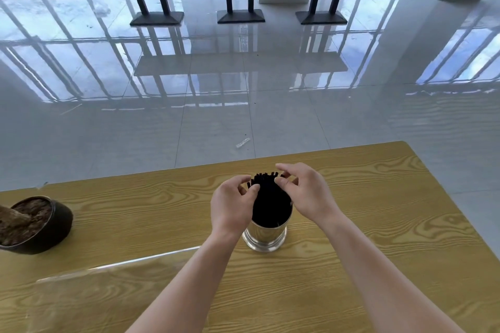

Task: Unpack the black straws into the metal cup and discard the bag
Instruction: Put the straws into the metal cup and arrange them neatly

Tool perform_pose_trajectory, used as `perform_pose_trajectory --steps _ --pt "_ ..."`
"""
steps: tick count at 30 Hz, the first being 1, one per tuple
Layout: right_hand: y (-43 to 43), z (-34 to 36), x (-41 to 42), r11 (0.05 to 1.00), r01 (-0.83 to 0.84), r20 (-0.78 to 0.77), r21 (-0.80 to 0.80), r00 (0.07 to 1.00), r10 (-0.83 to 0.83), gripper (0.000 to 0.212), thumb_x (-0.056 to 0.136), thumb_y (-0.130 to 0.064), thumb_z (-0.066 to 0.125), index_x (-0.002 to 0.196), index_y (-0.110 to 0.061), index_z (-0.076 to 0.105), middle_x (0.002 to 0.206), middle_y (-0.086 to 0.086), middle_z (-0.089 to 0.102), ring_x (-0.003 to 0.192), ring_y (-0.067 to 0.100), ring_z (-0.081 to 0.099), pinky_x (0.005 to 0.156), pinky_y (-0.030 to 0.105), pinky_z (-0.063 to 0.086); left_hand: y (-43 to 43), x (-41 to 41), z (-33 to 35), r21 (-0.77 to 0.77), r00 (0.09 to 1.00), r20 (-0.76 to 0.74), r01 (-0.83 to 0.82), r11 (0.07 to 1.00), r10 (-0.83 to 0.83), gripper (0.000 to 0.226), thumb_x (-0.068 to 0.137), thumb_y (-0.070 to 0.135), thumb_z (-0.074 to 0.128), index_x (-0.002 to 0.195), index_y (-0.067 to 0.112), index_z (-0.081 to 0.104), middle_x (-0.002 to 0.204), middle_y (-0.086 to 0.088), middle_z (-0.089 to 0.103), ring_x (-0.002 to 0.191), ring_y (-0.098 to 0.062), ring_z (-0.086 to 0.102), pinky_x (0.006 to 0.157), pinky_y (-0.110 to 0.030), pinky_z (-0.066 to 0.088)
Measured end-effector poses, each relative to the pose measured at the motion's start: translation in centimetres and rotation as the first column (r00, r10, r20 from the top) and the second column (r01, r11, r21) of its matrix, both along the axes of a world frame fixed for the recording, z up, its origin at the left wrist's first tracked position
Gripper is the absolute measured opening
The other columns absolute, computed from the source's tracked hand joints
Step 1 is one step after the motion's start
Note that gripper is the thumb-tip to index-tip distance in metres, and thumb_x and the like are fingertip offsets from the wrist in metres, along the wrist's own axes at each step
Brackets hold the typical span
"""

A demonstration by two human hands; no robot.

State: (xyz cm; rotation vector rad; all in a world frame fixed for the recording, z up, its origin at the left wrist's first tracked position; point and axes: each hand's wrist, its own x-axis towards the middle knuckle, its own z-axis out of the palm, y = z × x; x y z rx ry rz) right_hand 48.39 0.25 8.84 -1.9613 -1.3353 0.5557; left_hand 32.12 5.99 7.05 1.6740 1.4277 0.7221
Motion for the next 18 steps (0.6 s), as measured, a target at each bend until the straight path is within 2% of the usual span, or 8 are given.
perform_pose_trajectory --steps 4,8,12,15,18 --pt "0.9 0.1 -0.1 0.999 0.001 0.05 0.053 0.999 -0.004 0.026 0.092 -0.019 0.072 0.118 -0.02 0.075 0.096 -0.007 0.071 0.08 0.007 0.062 0.076 0.02 0.05 0.3 0.0 0.3 -0.032 1.0 0.018 0.006 0.999 -0.006 0.019 0.089 0.029 0.072 0.107 0.023 0.076 0.068 0.009 0.064 0.067 -0.011 0.063 0.067 -0.029 0.053" --pt "1.3 0.2 -0.1 0.998 0.011 0.034 0.067 0.999 -0.013 0.017 0.09 -0.016 0.075 0.106 -0.014 0.078 0.097 -0.001 0.076 0.082 0.013 0.07 0.076 0.031 0.059 0.0 0.0 0.4 -0.07 0.997 0.065 0.042 0.997 -0.037 0.015 0.089 0.025 0.071 0.103 0.025 0.078 0.072 0.001 0.07 0.073 -0.019 0.068 0.072 -0.037 0.057" --pt "1.1 1.4 0.2 0.991 0.041 0.024 0.125 0.999 -0.044 0.007 0.088 -0.017 0.077 0.094 -0.016 0.079 0.078 -0.01 0.073 0.056 0.0 0.064 0.055 0.009 0.049 0.0 0.0 0.5 -0.062 0.996 0.073 0.048 0.997 -0.043 0.027 0.089 0.024 0.071 0.116 0.024 0.072 0.077 0.0 0.07 0.074 -0.017 0.068 0.074 -0.034 0.058" --pt "0.6 3.7 1.1 0.983 0.052 0.015 0.175 0.998 -0.056 0.007 0.088 -0.02 0.077 0.094 -0.017 0.079 0.067 -0.019 0.067 0.051 0.0 0.065 0.052 0.009 0.049 -0.2 -0.2 0.7 -0.08 0.994 0.107 0.034 0.996 -0.025 0.038 0.087 0.025 0.071 0.125 0.027 0.064 0.082 -0.002 0.069 0.077 -0.016 0.069 0.079 -0.035 0.058" --pt "-0.2 6.5 2.3 0.967 0.065 0.046 0.245 0.996 -0.079 0.009 0.088 -0.023 0.078 0.096 -0.019 0.079 0.067 -0.021 0.067 0.051 0.0 0.067 0.054 0.01 0.052 -0.7 -0.7 1.0 -0.06 0.991 0.133 -0.011 0.998 0.019 0.039 0.084 0.022 0.07 0.122 0.03 0.062 0.074 0.003 0.064 0.071 -0.01 0.064 0.075 -0.029 0.055"
